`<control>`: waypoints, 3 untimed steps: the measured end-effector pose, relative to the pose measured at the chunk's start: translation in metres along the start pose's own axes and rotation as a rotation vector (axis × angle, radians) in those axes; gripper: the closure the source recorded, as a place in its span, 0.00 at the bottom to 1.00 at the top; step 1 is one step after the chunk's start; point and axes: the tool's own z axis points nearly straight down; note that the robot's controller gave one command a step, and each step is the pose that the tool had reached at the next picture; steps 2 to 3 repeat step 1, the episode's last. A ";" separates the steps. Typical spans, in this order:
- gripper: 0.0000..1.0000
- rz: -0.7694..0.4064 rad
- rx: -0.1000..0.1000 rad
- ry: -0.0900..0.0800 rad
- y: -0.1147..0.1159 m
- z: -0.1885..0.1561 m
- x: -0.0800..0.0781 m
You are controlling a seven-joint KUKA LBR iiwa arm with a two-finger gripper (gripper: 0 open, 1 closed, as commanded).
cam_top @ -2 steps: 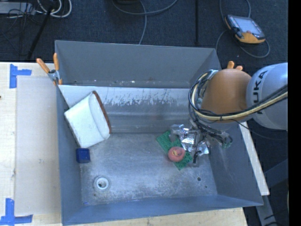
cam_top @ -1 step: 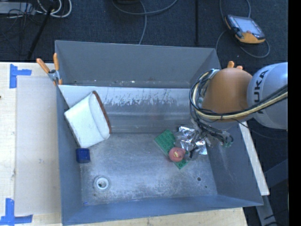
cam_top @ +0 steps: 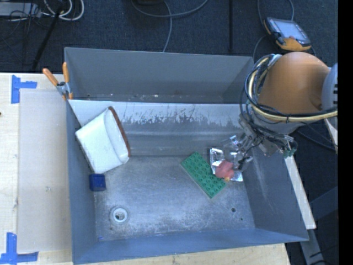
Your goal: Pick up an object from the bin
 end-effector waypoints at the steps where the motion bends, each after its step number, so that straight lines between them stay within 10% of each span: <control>1: 1.00 -0.497 -0.004 0.001 0.025 -0.125 0.007; 3: 1.00 -0.497 -0.004 0.001 0.025 -0.125 0.007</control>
Offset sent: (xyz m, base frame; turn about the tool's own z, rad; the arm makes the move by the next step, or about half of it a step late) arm -0.0204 0.0175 0.1238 -0.4999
